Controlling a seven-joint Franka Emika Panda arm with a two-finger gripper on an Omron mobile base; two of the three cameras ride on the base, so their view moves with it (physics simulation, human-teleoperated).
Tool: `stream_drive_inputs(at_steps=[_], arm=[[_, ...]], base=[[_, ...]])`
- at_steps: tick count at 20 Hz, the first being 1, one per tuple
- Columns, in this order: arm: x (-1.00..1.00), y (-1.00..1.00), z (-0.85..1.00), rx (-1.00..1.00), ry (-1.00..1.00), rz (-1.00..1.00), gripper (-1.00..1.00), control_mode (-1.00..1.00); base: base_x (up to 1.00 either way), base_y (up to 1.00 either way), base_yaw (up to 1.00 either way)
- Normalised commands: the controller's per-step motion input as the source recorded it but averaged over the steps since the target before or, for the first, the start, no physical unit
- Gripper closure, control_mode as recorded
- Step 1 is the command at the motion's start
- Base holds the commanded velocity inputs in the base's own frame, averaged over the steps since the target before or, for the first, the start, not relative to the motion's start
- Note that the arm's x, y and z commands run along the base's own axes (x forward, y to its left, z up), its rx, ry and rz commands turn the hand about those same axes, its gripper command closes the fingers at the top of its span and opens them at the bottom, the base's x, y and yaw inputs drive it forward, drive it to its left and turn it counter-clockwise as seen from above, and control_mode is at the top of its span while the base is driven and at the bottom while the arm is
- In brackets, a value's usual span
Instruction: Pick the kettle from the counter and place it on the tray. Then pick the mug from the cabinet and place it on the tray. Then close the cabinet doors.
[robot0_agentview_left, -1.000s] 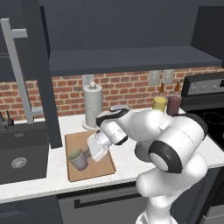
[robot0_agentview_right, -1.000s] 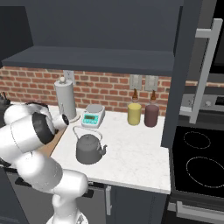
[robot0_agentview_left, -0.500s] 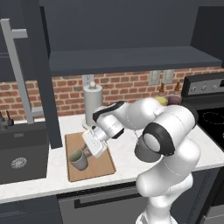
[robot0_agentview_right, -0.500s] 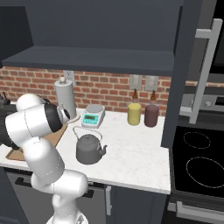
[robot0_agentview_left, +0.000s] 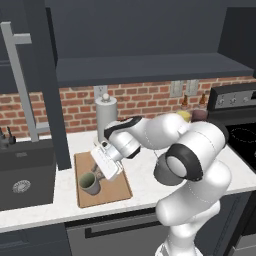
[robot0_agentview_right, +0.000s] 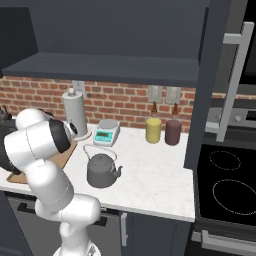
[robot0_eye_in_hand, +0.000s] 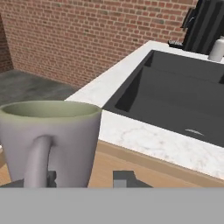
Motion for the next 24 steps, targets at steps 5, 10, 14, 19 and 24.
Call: stream_drive_inputs(at_steps=[5,10,14,19,24], arm=[[-0.05,-0.09,-0.27,0.00,-0.12,0.01,-1.00,-1.00],[-0.01,-0.19,-0.26,0.00,-0.03,0.00,-1.00,-1.00],[0.00,-0.38,-0.26,0.00,0.00,0.02,-1.00,-1.00],[0.00,-0.34,-0.27,0.00,0.00,0.03,-1.00,-1.00],[0.00,-0.18,-0.19,0.00,0.01,0.00,-1.00,-1.00]], base=[[0.00,0.00,0.00],[0.00,0.00,0.00],[0.00,0.00,0.00],[0.00,0.00,0.00],[0.00,0.00,0.00]])
